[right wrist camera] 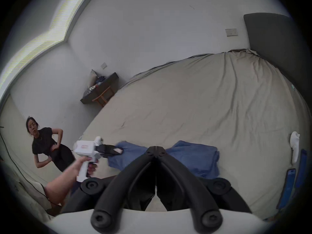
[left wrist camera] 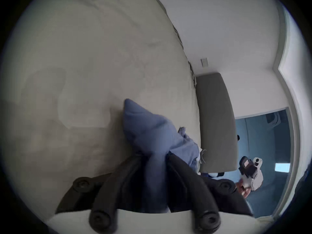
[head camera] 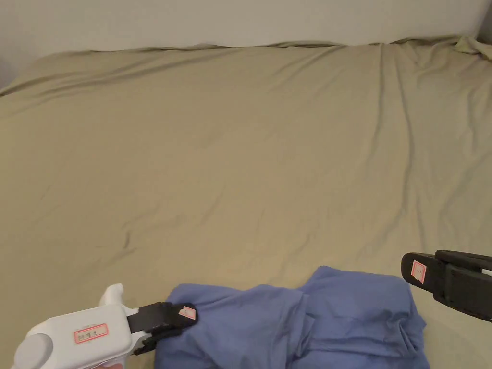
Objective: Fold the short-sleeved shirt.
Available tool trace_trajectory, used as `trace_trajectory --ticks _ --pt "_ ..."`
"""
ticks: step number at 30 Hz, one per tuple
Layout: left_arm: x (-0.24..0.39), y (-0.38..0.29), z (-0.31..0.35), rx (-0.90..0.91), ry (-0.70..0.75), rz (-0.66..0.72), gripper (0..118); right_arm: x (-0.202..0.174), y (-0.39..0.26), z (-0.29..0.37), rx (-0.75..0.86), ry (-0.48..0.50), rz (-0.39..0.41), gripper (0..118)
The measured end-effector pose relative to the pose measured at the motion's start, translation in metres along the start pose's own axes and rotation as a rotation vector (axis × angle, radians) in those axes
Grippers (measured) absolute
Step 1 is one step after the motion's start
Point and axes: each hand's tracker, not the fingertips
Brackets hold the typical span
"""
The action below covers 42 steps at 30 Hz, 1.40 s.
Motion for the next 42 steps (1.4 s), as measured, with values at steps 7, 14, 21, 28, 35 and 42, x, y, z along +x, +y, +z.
trace_trajectory --ticks 7,14,21,28,35,42 --pt "0.024 0.030 0.075 0.076 0.268 -0.043 14 -0.011 -0.003 -0.003 -0.055 -0.245 0.152 2" --pt "0.135 -0.013 0.031 0.143 0.344 -0.077 14 -0.010 -0.015 -0.019 -0.088 -0.131 0.054 2" --pt "0.205 -0.067 -0.101 -0.021 0.314 -0.253 14 -0.003 -0.020 -0.014 -0.096 -0.161 0.073 2" --pt "0.181 -0.114 -0.205 -0.121 0.366 -0.386 15 0.012 -0.022 -0.003 -0.100 -0.197 0.040 2" --pt "0.181 -0.089 -0.126 -0.117 -0.141 -0.300 118 0.028 -0.025 0.001 -0.081 -0.177 0.006 2" --pt "0.180 -0.073 -0.081 0.190 0.459 -0.567 63 0.034 -0.025 -0.001 -0.053 -0.147 -0.042 2"
